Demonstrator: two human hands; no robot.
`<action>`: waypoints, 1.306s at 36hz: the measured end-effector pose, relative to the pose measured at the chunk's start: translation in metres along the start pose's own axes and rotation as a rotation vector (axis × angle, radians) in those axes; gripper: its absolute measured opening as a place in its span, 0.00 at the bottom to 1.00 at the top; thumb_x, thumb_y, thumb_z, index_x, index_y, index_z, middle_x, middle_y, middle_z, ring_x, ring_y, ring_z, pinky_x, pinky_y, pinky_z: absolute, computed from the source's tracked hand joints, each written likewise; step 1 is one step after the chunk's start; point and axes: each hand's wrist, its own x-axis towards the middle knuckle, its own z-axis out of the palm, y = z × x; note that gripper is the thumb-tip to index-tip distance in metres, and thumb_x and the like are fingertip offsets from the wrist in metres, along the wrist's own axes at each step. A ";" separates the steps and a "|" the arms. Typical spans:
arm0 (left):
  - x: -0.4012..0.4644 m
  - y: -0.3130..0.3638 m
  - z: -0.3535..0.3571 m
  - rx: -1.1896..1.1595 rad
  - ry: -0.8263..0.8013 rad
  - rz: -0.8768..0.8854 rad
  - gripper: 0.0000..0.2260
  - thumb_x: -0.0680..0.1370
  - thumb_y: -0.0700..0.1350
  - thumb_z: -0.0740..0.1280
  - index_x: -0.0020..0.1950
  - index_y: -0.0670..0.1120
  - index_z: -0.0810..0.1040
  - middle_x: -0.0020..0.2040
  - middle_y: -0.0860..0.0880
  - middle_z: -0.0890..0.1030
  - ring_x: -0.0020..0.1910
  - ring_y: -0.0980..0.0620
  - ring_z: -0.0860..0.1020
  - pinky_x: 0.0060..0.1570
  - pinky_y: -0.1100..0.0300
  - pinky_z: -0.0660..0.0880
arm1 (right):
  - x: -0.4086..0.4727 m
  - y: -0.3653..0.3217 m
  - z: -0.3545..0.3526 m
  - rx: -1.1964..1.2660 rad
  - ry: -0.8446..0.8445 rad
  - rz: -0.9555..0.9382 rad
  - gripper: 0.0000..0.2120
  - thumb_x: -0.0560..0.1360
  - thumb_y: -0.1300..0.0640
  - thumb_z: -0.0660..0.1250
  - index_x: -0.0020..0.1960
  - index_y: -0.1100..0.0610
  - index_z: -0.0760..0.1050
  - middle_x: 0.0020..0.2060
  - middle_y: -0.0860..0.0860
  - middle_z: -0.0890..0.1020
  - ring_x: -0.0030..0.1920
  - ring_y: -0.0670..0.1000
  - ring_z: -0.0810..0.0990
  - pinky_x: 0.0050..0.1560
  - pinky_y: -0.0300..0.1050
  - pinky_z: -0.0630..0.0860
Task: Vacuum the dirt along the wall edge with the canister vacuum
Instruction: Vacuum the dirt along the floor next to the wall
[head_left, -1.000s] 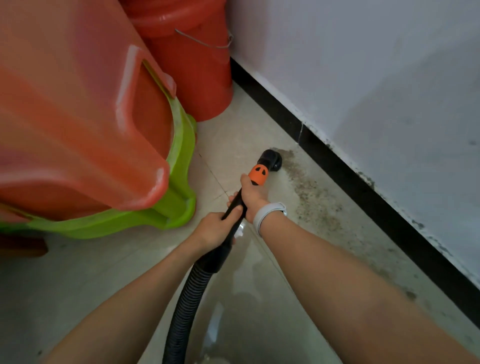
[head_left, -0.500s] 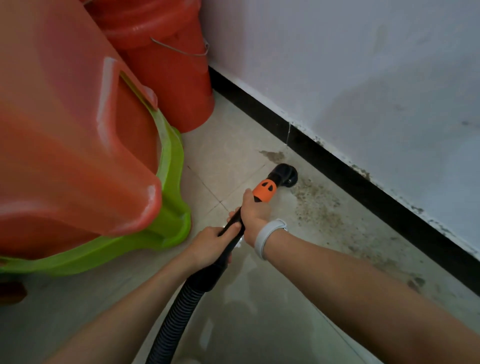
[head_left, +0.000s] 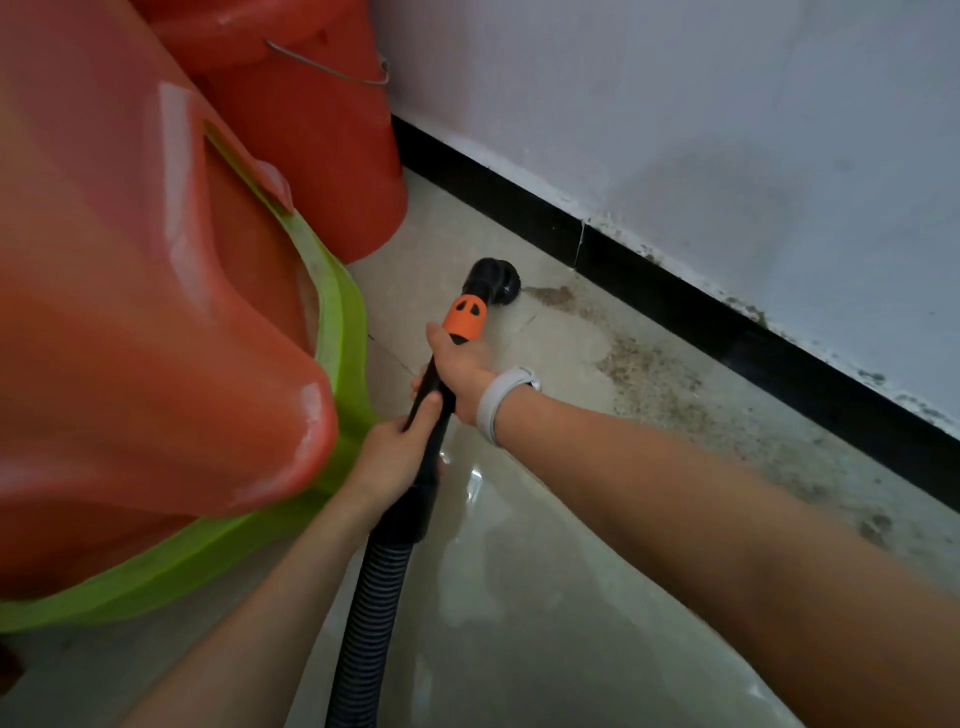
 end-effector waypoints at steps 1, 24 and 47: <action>0.004 0.003 0.000 -0.004 -0.003 -0.008 0.27 0.79 0.62 0.60 0.34 0.41 0.80 0.27 0.45 0.81 0.26 0.51 0.80 0.27 0.64 0.74 | 0.004 -0.004 0.000 0.001 -0.015 -0.001 0.21 0.76 0.43 0.64 0.51 0.62 0.71 0.48 0.62 0.78 0.54 0.64 0.80 0.59 0.63 0.76; 0.014 0.010 0.041 0.058 -0.177 -0.003 0.30 0.78 0.66 0.57 0.36 0.42 0.80 0.30 0.42 0.83 0.29 0.47 0.81 0.38 0.57 0.76 | -0.001 -0.002 -0.054 0.092 0.085 0.034 0.17 0.78 0.47 0.64 0.44 0.61 0.68 0.23 0.55 0.75 0.23 0.52 0.76 0.38 0.52 0.81; -0.017 0.014 0.063 0.090 -0.296 0.024 0.28 0.78 0.64 0.56 0.39 0.41 0.80 0.31 0.43 0.83 0.31 0.48 0.82 0.38 0.59 0.77 | -0.030 0.017 -0.090 0.141 0.220 0.009 0.20 0.79 0.46 0.62 0.58 0.64 0.71 0.31 0.55 0.75 0.29 0.54 0.78 0.41 0.53 0.82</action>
